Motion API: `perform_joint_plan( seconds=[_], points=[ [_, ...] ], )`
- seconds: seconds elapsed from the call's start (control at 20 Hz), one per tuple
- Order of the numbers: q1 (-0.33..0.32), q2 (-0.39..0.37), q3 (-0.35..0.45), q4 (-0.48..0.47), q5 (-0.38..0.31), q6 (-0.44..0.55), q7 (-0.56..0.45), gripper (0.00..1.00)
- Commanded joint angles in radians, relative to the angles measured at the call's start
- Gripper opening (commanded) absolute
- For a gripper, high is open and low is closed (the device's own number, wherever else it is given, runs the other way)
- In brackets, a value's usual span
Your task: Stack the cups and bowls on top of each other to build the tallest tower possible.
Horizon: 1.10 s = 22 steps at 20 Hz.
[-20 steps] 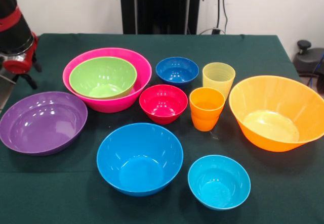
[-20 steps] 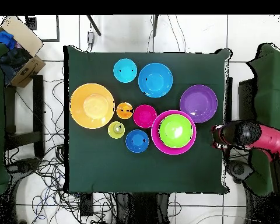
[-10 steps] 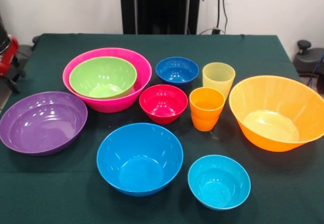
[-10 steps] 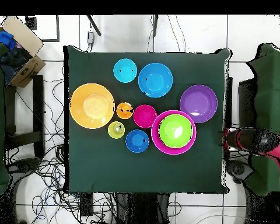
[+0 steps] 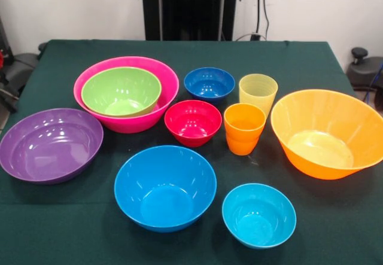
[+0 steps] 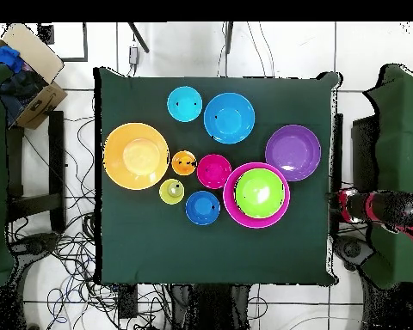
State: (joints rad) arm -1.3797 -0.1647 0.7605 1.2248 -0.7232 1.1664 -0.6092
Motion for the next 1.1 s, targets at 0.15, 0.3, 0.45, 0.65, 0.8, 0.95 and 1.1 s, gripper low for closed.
perform_joint_plan(
  seconds=[0.15, 0.3, 0.45, 0.65, 0.8, 0.95, 1.1],
  points=[
    [-0.018, 0.14, 0.092, -0.106, 0.047, -0.088, -0.273, 1.0],
    [-0.038, 0.141, 0.101, -0.078, 0.081, -0.101, -0.266, 1.0],
    [-0.038, 0.136, 0.098, -0.075, 0.092, -0.09, -0.263, 1.0],
    [-0.057, 0.141, 0.11, -0.056, 0.093, -0.11, -0.275, 1.0],
    [-0.068, 0.139, 0.118, -0.032, 0.096, -0.128, -0.257, 1.0],
    [-0.073, 0.14, 0.122, -0.016, 0.099, -0.147, -0.24, 1.0],
    [-0.08, 0.134, 0.13, 0.004, 0.102, -0.158, -0.23, 1.0]
  ],
)
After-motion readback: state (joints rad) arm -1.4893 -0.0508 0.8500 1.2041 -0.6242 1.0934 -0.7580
